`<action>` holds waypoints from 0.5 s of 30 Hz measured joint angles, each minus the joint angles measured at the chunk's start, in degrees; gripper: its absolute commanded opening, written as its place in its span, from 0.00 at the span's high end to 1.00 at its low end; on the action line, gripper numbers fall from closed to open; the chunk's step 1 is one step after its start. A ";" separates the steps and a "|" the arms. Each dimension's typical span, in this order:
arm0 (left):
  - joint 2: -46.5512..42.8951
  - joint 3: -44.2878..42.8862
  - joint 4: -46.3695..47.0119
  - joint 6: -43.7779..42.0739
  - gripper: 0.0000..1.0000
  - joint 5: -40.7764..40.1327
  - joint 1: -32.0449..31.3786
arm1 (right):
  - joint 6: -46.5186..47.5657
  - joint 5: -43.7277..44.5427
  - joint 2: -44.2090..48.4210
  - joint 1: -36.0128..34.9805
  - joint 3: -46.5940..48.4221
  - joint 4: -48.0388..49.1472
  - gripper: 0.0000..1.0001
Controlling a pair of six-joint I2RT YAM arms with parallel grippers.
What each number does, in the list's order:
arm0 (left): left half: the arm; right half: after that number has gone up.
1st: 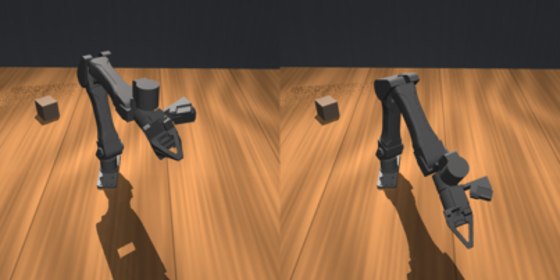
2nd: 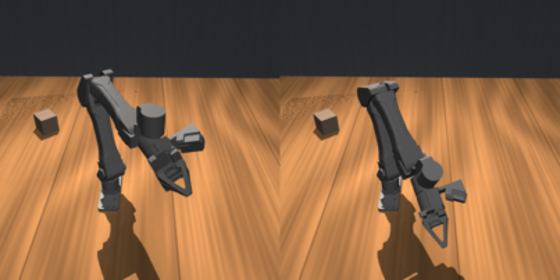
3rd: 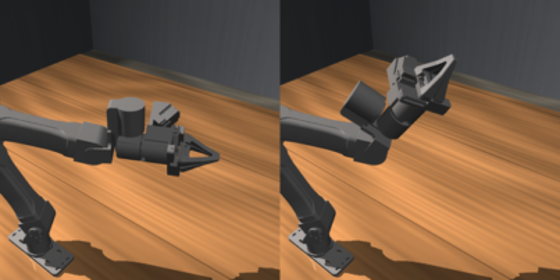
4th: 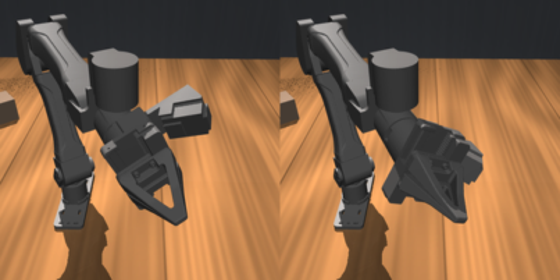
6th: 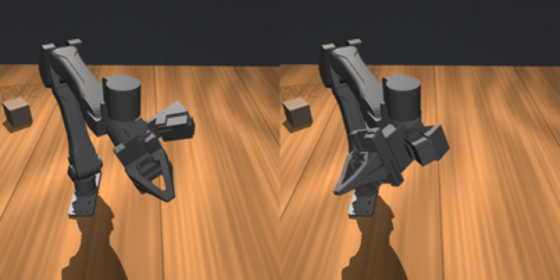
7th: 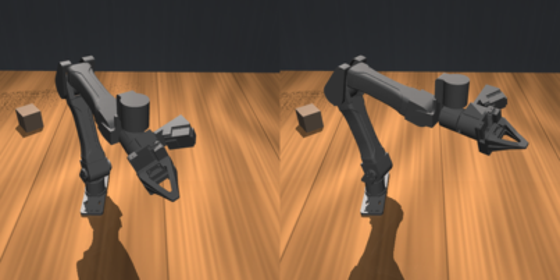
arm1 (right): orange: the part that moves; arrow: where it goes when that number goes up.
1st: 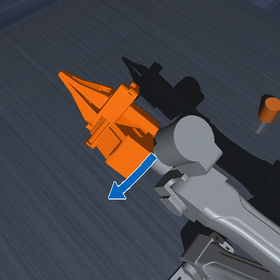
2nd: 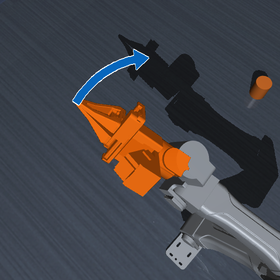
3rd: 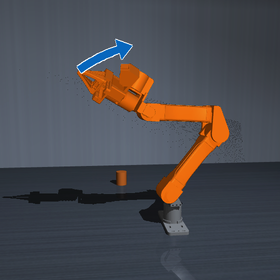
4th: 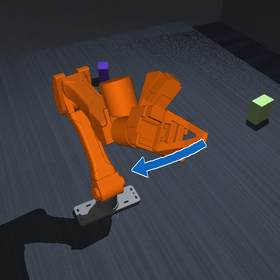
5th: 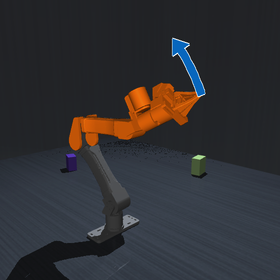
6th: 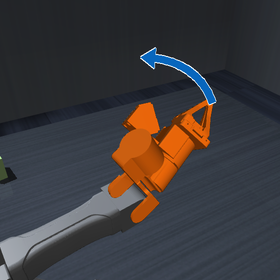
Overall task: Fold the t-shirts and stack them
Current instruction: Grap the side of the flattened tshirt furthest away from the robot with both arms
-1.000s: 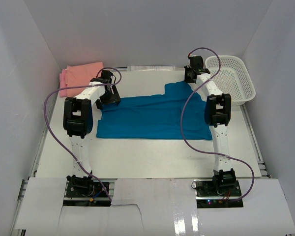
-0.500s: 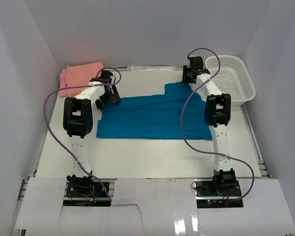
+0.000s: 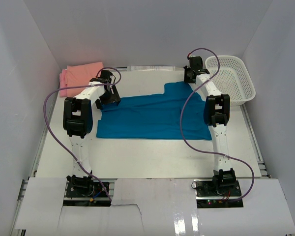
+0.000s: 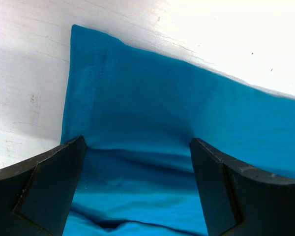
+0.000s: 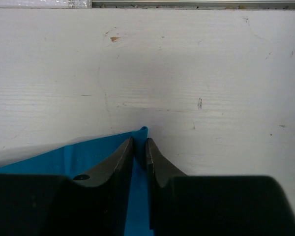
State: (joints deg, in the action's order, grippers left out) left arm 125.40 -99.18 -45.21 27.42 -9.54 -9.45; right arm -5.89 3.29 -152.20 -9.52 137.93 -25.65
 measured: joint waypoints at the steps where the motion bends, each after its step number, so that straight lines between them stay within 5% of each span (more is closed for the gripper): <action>1: 0.00 0.00 0.00 0.00 0.02 0.02 0.02 | -0.33 -0.02 -0.04 0.00 0.09 0.00 0.81; 4: 0.00 -0.04 -0.04 0.00 0.02 0.15 0.15 | -0.42 -0.02 -0.09 0.00 0.22 -0.04 0.82; 6: 0.07 -0.11 -0.07 0.00 0.02 0.24 0.28 | -0.39 -0.04 -0.13 -0.02 0.31 -0.07 0.92; 15: 0.46 -0.74 -0.44 0.00 0.02 0.74 0.37 | 0.13 -0.28 2.12 -0.15 -5.07 3.93 0.92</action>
State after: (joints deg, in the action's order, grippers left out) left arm 125.86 -99.92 -45.65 27.42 -8.80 -9.08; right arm -5.76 3.01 -150.08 -9.67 132.86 -21.71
